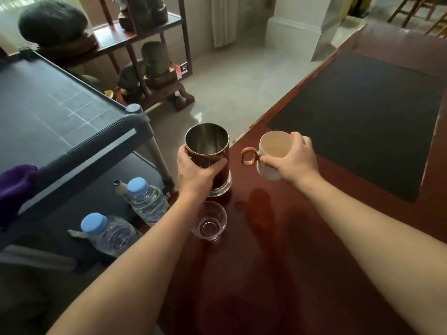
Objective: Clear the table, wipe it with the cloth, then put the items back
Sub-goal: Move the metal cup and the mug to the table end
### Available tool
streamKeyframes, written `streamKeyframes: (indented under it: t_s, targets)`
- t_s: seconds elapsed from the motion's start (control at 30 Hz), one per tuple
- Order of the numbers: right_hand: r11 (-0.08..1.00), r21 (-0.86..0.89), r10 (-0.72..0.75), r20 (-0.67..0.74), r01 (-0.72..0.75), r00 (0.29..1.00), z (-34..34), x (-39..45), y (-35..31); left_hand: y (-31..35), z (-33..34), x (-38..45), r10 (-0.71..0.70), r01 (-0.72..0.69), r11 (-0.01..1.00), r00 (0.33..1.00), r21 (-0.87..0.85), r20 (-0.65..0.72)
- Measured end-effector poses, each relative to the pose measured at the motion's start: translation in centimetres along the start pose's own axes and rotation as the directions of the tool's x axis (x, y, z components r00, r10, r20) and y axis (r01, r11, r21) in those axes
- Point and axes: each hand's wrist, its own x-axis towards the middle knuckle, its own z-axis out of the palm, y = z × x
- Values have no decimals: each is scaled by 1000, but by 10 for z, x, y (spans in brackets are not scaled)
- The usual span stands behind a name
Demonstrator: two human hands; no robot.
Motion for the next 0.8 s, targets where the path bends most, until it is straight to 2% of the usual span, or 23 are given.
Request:
streamKeyframes:
  t_s: [0.33, 0.8]
  targets:
    - [1000, -1, -19, 52, 19, 998, 52, 23, -24, -26, -9, 9, -111, 109, 991, 993, 72, 31]
    - [995, -44, 88, 80, -85, 993, 107, 42, -24, -39, -13, 5, -56, 47, 996, 991, 79, 118]
